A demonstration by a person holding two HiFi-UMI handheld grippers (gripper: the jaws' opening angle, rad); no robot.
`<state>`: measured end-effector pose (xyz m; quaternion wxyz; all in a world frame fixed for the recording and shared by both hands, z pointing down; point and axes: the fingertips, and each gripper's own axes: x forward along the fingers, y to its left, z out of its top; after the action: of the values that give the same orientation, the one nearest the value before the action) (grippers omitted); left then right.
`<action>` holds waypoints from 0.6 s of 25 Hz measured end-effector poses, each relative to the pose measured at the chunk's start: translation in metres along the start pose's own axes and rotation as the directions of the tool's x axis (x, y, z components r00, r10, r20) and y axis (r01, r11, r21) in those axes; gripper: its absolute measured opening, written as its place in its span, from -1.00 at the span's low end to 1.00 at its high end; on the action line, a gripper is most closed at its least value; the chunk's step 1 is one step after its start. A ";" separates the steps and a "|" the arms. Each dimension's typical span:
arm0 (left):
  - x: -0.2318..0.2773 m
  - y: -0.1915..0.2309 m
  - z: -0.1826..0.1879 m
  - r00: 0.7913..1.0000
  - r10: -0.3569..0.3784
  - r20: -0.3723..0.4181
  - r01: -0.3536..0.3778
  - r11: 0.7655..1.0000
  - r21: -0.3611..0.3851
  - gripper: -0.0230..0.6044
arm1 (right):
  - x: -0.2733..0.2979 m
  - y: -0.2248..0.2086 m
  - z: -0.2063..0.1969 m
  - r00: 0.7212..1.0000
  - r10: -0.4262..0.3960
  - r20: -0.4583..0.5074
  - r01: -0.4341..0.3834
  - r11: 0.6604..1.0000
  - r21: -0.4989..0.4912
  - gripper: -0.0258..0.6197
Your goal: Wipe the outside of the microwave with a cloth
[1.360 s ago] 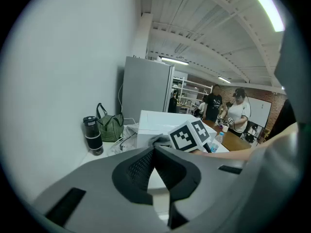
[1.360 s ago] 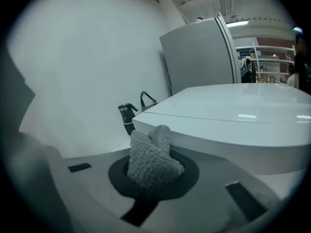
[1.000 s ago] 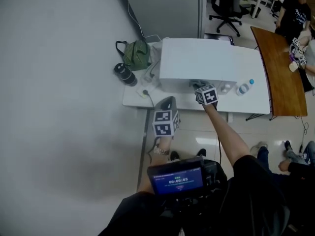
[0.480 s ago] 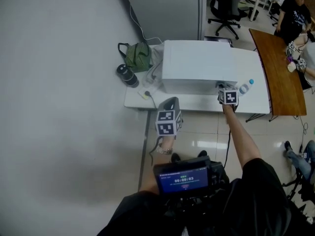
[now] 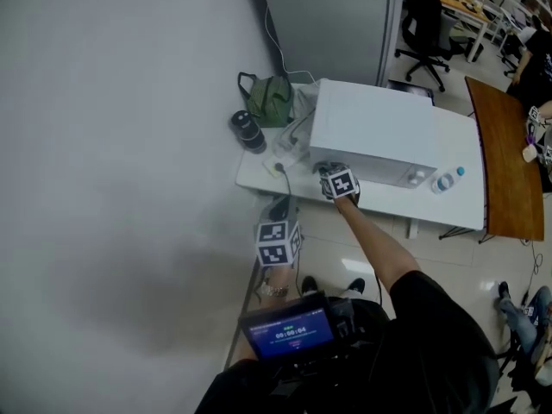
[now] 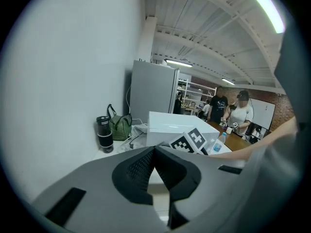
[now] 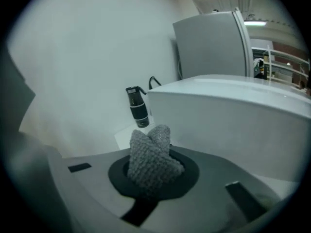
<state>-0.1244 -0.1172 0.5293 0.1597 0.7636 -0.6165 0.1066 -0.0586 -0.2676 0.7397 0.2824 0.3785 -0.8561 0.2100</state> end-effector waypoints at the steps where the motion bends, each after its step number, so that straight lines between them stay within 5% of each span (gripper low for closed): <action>1: -0.004 0.007 -0.005 1.000 0.021 -0.009 -0.021 1.000 -0.002 -0.94 | 0.012 0.009 0.001 1.000 0.013 -0.016 -0.013 1.000 -0.018 -0.87; 8: -0.015 0.023 -0.020 0.994 0.091 -0.057 -0.092 0.996 -0.021 -0.94 | 0.025 -0.021 -0.004 0.997 -0.004 -0.080 0.001 0.999 -0.032 -0.87; 15: 0.025 -0.036 -0.008 0.998 -0.033 -0.051 0.034 0.999 0.014 -0.94 | -0.047 -0.107 -0.058 0.990 -0.086 -0.109 0.089 0.996 0.028 -0.87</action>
<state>-0.0831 -0.1300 0.5413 0.1713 0.7721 -0.5985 0.1278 0.0686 -0.2762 0.7688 0.3307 0.4084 -0.8186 0.2316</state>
